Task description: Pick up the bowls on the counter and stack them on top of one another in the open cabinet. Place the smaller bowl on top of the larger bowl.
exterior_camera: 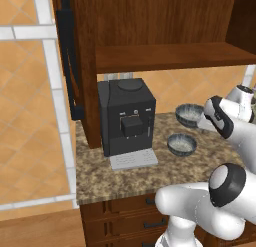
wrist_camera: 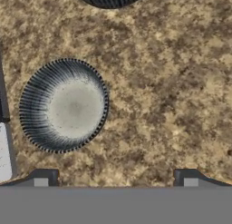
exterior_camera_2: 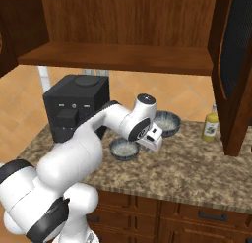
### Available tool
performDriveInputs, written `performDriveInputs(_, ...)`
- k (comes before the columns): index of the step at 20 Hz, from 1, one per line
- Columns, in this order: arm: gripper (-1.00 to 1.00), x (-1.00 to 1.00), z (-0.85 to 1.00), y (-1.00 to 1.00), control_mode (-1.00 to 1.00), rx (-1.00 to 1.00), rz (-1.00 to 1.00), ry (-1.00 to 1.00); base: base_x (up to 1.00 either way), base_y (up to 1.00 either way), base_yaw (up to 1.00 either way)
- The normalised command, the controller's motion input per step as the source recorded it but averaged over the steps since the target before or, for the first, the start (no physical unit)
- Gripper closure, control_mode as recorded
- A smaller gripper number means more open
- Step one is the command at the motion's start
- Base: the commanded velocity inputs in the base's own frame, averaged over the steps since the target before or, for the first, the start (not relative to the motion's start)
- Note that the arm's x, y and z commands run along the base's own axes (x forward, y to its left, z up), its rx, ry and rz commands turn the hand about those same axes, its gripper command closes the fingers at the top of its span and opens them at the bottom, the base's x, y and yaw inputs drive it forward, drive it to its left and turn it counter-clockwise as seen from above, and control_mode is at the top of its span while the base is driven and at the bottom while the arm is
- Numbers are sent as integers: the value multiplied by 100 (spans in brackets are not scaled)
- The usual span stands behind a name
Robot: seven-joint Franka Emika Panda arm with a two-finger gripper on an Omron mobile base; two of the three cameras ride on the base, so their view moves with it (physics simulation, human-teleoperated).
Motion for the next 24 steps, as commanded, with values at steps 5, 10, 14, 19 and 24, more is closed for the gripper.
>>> performDriveInputs(5, -100, 12, -39, 9, -100, 0, -2, -1, 0, 0, 0)
performDriveInputs(10, -100, 5, -24, 33, -100, 0, 0, 0, 0, 0, 0)
performDriveInputs(14, -100, 29, -18, 19, -100, 0, 0, 1, 0, 0, 0)
performDriveInputs(19, -100, 38, -28, 0, -100, 4, 0, 1, 0, 0, 0)
performDriveInputs(24, -100, 23, -32, 0, -100, 7, 0, 0, 0, 0, 0)
